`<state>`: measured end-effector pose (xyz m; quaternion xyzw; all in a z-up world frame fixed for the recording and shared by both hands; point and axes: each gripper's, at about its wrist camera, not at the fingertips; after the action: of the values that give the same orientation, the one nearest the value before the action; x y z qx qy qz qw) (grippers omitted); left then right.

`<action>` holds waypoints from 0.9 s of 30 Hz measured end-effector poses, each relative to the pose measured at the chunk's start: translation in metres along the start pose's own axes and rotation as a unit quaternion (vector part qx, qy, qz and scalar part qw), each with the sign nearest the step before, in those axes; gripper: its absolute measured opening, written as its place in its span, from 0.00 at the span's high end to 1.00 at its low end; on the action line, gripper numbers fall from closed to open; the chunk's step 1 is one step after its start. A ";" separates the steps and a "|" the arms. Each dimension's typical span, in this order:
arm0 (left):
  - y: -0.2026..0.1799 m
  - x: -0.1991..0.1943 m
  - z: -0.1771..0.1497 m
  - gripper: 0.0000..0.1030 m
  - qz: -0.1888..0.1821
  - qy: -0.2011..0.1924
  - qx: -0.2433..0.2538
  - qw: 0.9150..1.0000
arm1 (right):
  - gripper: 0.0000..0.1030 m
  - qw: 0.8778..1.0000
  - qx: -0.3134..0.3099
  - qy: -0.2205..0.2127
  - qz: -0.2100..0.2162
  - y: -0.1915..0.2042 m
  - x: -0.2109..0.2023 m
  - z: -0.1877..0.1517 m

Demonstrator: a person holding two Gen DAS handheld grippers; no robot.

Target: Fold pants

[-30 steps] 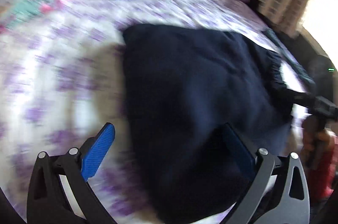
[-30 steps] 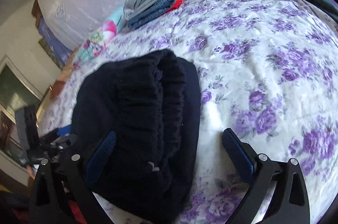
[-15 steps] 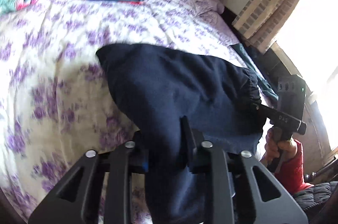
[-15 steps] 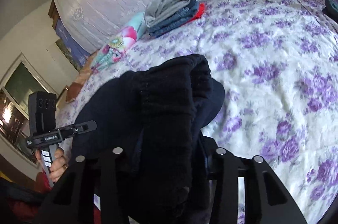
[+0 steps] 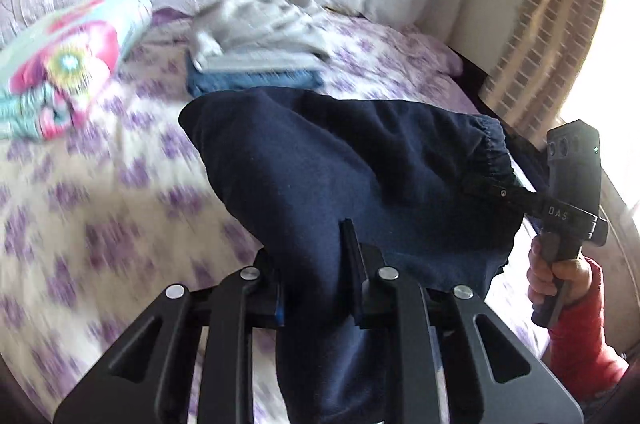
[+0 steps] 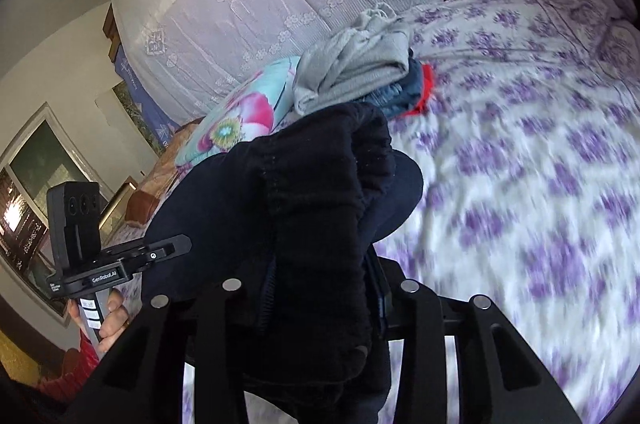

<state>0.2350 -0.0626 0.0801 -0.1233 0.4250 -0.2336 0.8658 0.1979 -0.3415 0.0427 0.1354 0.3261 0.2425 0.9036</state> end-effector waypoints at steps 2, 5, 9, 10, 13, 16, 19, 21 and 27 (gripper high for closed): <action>0.010 0.012 0.022 0.80 0.015 -0.004 0.000 1.000 | 0.63 1.000 0.003 0.006 0.000 -0.011 0.028 0.026; 0.029 0.040 0.056 0.80 0.032 -0.002 -0.014 0.999 | 0.63 1.000 0.011 0.016 -0.005 -0.030 0.068 0.054; 0.054 0.086 0.090 0.80 0.040 0.005 -0.034 0.999 | 0.63 0.999 0.025 0.023 -0.023 -0.058 0.120 0.075; 0.061 0.098 0.096 0.80 0.042 0.008 -0.039 0.998 | 0.63 0.999 0.025 0.024 -0.032 -0.064 0.132 0.078; 0.075 0.139 0.107 0.79 0.072 0.018 -0.024 0.997 | 0.63 0.997 0.039 0.036 -0.051 -0.083 0.164 0.076; 0.081 0.169 0.100 0.52 0.108 0.024 0.002 0.994 | 0.52 0.995 0.071 0.047 -0.057 -0.105 0.183 0.066; 0.095 0.177 0.092 0.30 0.133 0.011 -0.029 0.991 | 0.34 0.994 0.078 0.046 -0.055 -0.115 0.193 0.052; 0.111 0.176 0.091 0.04 0.149 0.010 -0.074 0.986 | 0.33 0.995 0.072 0.043 -0.056 -0.114 0.193 0.052; 0.124 0.148 0.081 0.04 0.161 0.009 -0.145 0.976 | 0.23 0.987 0.061 0.024 -0.144 -0.084 0.163 0.056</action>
<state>0.4148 -0.0299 -0.0227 -0.1755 0.4761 -0.0277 0.8613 0.3734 -0.3318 -0.0345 0.1363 0.3781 0.0925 0.9110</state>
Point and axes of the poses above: each gripper's, at about its wrist camera, not at the fingertips, and x roughly the way its jaws point, y to its left, z to its top, and after that the axes turned 9 degrees about -x, right-handed
